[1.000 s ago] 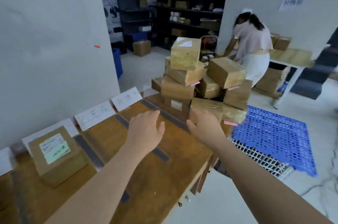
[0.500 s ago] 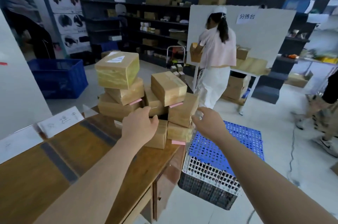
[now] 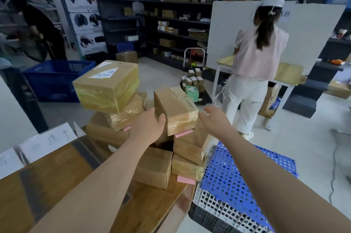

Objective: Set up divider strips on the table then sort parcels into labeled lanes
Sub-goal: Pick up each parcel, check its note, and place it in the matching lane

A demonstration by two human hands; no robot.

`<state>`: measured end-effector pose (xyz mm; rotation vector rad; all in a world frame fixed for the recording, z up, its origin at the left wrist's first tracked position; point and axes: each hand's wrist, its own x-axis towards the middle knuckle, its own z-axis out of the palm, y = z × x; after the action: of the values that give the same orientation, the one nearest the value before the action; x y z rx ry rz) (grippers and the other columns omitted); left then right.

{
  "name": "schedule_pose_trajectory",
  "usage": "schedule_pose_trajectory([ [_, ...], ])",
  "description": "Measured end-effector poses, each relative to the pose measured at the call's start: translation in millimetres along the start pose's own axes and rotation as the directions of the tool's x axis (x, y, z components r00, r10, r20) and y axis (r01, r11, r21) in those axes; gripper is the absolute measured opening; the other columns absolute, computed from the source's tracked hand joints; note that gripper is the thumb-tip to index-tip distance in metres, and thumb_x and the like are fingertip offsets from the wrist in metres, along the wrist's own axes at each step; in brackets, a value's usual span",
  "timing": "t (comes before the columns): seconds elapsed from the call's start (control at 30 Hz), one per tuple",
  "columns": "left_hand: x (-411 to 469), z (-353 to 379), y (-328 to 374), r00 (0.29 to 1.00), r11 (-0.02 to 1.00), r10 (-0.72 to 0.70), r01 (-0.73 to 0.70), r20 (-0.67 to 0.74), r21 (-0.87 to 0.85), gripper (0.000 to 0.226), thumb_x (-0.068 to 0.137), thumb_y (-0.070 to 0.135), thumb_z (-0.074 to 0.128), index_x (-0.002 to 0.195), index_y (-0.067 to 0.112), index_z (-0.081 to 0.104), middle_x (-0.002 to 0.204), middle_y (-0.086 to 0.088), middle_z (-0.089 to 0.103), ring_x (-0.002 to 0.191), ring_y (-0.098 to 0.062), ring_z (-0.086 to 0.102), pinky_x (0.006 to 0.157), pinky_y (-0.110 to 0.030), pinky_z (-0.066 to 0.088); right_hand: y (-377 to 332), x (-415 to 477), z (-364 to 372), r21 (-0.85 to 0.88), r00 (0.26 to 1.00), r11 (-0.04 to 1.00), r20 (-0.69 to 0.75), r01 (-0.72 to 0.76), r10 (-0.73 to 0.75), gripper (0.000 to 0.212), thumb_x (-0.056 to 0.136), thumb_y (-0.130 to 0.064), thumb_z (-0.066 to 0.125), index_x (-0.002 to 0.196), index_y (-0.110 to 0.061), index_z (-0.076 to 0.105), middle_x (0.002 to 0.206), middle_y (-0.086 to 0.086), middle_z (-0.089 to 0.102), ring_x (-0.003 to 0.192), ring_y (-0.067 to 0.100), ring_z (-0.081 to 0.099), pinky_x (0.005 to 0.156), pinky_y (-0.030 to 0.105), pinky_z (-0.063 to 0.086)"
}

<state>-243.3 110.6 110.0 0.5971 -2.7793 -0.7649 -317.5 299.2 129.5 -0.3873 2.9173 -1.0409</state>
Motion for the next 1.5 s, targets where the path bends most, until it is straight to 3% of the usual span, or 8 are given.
schedule_pose_trajectory([
  [0.3,74,40,12,0.966,0.872,-0.211,0.256,0.153,-0.417,0.055,0.101,0.043,0.041,0.148,0.015,0.036,0.145,-0.003,0.048,0.129,-0.025,0.047,0.096,-0.029,0.034,17,87,22,0.2,0.976,0.973,0.203,-0.116,0.075,0.032,0.098,-0.026,0.038,0.077,-0.011,0.057,0.078,0.008,0.056,0.08,0.025,0.05,0.068,0.033,0.039],
  [0.53,63,41,24,0.945,0.671,-0.32,0.28,0.072,-0.686,0.066,0.087,0.051,0.065,0.14,0.019,0.042,0.097,0.023,0.054,0.086,0.006,0.052,0.071,-0.021,0.042,26,97,19,0.61,0.934,0.781,0.341,-0.133,-0.107,0.032,0.098,-0.034,0.041,0.106,-0.036,0.072,0.102,-0.019,0.071,0.09,-0.001,0.065,0.074,0.021,0.052],
  [0.73,29,47,61,0.88,0.513,-0.474,0.297,0.022,-0.805,0.133,0.059,0.067,0.076,0.157,0.017,0.002,0.154,-0.003,0.035,0.128,-0.019,0.044,0.096,-0.027,0.036,30,97,-2,0.744,0.902,0.667,0.259,0.041,-0.344,0.022,0.092,-0.013,0.062,0.103,-0.025,0.076,0.111,-0.002,0.071,0.101,0.013,0.067,0.095,0.037,0.052],
  [0.87,15,52,75,0.832,0.444,-0.553,0.339,0.044,-0.829,0.154,0.036,0.086,0.073,0.157,0.014,0.008,0.157,-0.006,0.029,0.137,-0.025,0.037,0.111,-0.035,0.032,32,89,-12,0.746,0.844,0.648,0.239,0.157,-0.48,0.017,0.089,-0.018,0.068,0.095,-0.031,0.077,0.121,-0.008,0.06,0.075,0.015,0.072,0.064,0.029,0.058],
  [1.03,-12,53,77,0.84,0.0,-0.472,0.302,0.266,-0.953,0.114,0.047,0.068,0.08,0.144,0.019,0.045,0.139,-0.01,0.057,0.125,-0.033,0.055,0.107,-0.05,0.042,38,83,-16,0.743,0.791,0.627,0.23,0.234,-0.567,0.018,0.083,-0.017,0.073,0.096,-0.03,0.076,0.1,-0.008,0.072,0.076,0.031,0.07,0.063,0.012,0.051],
  [1.23,-46,67,57,0.911,-0.362,-0.363,0.058,0.198,-0.93,0.058,0.076,0.053,0.062,0.126,0.024,0.067,0.127,-0.013,0.066,0.119,-0.035,0.058,0.094,-0.052,0.049,38,95,-7,0.69,0.775,0.721,0.486,-0.056,-0.405,0.024,0.094,-0.035,0.055,0.113,-0.029,0.068,0.112,-0.006,0.069,0.11,0.016,0.063,0.096,0.034,0.048],
  [1.37,-55,69,58,0.918,-0.419,-0.365,-0.015,0.153,-0.908,0.056,0.082,0.046,0.057,0.13,0.017,0.063,0.126,-0.017,0.065,0.116,-0.036,0.059,0.085,-0.05,0.053,40,81,3,0.613,0.573,0.756,0.714,-0.231,-0.404,0.044,0.081,-0.052,0.061,0.113,-0.024,0.069,0.109,0.002,0.073,0.102,0.024,0.069,0.09,0.04,0.055],
  [1.5,-61,69,49,0.875,-0.308,-0.47,-0.037,0.118,-0.951,0.045,0.095,0.028,0.05,0.139,0.019,0.053,0.131,-0.014,0.063,0.12,-0.034,0.059,0.089,-0.049,0.054,38,77,1,0.672,0.576,0.715,0.668,-0.195,-0.47,0.034,0.088,-0.042,0.061,0.117,-0.023,0.06,0.103,-0.002,0.075,0.091,0.017,0.072,0.077,0.038,0.056],
])
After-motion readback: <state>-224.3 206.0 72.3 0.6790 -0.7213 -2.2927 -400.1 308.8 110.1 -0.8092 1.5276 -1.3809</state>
